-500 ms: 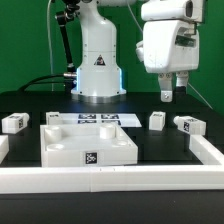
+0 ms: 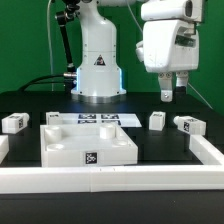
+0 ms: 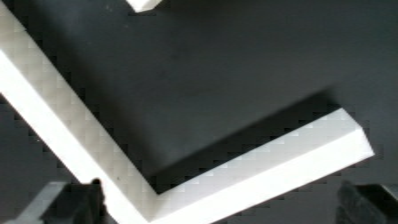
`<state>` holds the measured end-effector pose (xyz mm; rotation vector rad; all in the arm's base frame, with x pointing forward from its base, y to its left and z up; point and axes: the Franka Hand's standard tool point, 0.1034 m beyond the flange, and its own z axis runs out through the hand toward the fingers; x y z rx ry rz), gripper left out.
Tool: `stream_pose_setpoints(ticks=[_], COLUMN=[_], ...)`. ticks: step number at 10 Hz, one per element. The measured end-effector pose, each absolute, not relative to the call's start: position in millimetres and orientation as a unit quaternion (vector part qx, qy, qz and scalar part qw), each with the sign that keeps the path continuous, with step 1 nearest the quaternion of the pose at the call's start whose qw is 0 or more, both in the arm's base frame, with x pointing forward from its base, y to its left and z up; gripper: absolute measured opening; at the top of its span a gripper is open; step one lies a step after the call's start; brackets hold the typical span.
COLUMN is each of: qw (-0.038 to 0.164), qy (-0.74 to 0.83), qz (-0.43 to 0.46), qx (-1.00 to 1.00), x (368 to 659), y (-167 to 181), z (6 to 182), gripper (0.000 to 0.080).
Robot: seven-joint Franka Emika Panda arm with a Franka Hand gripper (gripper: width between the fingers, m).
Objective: Assemble square table
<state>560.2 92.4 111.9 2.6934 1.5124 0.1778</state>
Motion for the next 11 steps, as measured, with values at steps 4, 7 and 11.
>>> stream_pose_setpoints(ticks=[4, 7, 11], qw=[0.027, 0.03, 0.038], qy=[0.581, 0.631, 0.747], qz=[0.038, 0.032, 0.028], qx=[0.812, 0.774, 0.663], x=[540.1, 539.1, 530.1], y=[57.7, 51.0, 37.2], z=[105.8, 103.8, 97.6], gripper=[0.0649, 0.0649, 0.0649])
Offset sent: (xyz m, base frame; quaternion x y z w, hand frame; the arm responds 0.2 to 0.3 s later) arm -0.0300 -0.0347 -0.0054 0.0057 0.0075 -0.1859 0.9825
